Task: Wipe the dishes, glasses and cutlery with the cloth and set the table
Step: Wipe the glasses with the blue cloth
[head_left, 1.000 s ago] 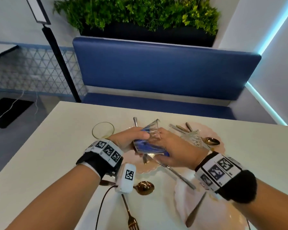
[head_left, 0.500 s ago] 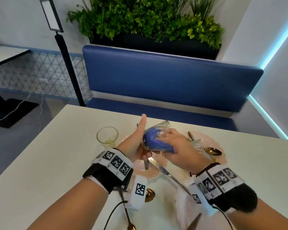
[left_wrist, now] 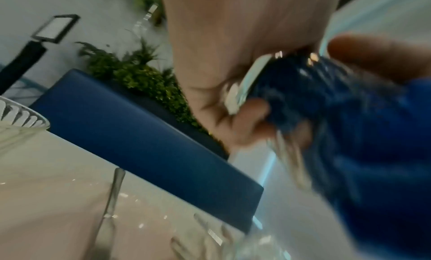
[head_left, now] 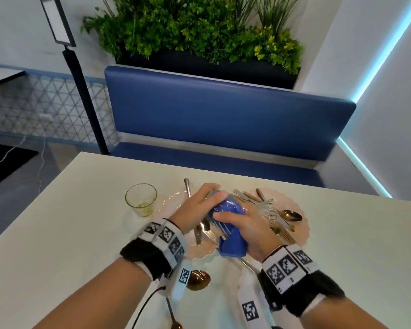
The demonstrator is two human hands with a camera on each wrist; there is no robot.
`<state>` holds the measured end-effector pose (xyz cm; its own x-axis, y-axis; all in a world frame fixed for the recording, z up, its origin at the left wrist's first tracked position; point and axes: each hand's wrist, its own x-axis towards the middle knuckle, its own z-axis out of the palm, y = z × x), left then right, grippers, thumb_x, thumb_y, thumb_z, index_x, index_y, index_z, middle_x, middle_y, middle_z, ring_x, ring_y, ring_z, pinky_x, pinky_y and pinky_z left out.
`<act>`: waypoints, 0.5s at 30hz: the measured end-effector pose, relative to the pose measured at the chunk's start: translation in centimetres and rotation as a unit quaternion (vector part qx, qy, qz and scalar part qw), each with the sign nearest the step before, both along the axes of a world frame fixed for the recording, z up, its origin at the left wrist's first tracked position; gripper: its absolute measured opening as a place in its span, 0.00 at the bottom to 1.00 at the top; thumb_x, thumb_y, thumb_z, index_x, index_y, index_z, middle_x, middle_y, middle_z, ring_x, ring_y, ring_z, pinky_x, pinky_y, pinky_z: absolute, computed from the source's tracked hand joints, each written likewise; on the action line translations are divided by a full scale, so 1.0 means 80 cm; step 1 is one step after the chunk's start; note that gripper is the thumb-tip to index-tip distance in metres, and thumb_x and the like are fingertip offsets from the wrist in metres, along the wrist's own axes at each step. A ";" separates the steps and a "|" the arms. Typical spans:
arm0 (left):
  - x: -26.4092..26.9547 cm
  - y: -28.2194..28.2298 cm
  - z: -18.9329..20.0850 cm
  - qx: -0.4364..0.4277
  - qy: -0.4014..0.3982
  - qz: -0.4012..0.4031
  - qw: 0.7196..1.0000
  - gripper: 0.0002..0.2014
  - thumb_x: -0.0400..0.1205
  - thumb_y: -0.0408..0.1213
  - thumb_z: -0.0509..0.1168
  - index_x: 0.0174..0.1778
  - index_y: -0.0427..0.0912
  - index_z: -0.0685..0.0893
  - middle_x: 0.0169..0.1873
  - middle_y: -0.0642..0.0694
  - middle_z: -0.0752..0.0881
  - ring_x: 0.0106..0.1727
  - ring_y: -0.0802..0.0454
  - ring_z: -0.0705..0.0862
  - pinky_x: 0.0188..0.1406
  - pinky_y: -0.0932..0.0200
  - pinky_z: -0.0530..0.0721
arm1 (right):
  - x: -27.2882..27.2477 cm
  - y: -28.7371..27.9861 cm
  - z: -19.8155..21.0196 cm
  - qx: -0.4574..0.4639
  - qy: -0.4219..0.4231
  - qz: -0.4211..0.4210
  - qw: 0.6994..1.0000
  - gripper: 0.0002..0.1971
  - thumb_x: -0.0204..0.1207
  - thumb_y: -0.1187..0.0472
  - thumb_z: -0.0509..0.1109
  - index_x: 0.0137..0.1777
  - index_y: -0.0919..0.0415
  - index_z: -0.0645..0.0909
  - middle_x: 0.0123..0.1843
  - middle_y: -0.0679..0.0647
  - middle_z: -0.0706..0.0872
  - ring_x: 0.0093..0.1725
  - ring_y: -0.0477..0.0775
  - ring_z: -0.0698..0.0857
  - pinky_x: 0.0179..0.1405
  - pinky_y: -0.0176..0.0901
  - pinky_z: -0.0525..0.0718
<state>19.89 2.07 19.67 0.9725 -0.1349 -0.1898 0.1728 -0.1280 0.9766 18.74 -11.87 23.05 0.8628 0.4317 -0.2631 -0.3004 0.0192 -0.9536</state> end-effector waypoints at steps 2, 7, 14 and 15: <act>0.006 0.007 0.011 -0.070 0.139 0.014 0.988 0.25 0.74 0.66 0.62 0.39 0.45 0.82 0.26 0.48 0.84 0.23 0.53 0.79 0.20 0.66 0.76 | 0.003 -0.004 0.001 -0.126 -0.146 0.104 0.976 0.13 0.70 0.67 0.76 0.52 0.57 0.78 0.38 0.43 0.87 0.35 0.35 0.85 0.36 0.28 0.82; 0.013 0.024 0.031 -0.176 0.245 0.058 0.952 0.24 0.75 0.60 0.62 0.23 0.43 0.71 0.14 0.49 0.70 0.09 0.56 0.63 0.09 0.76 0.58 | 0.002 -0.020 -0.008 -0.325 -0.395 0.215 0.832 0.45 0.57 0.47 0.84 0.72 0.53 0.64 0.66 0.46 0.75 0.60 0.40 0.74 0.60 0.25 0.72; 0.002 -0.008 0.013 -0.229 0.150 0.122 0.954 0.20 0.77 0.60 0.61 0.49 0.46 0.82 0.28 0.44 0.78 0.21 0.54 0.77 0.20 0.70 0.74 | 0.001 -0.011 -0.006 -0.207 -0.336 0.114 0.912 0.20 0.67 0.45 0.73 0.52 0.59 0.83 0.40 0.33 0.86 0.42 0.34 0.81 0.48 0.20 0.76; -0.001 -0.011 0.010 -0.221 0.105 0.135 0.960 0.20 0.77 0.61 0.61 0.46 0.46 0.82 0.29 0.46 0.80 0.27 0.53 0.79 0.24 0.68 0.76 | 0.000 -0.010 -0.002 -0.170 -0.278 0.099 0.940 0.10 0.71 0.52 0.73 0.46 0.57 0.82 0.33 0.36 0.86 0.35 0.34 0.82 0.40 0.22 0.78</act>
<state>19.81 1.21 20.46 0.9296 0.0035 -0.3685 0.3413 0.3689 0.8645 18.78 -12.66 22.85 0.8192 0.5710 0.0530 0.2814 -0.3197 -0.9048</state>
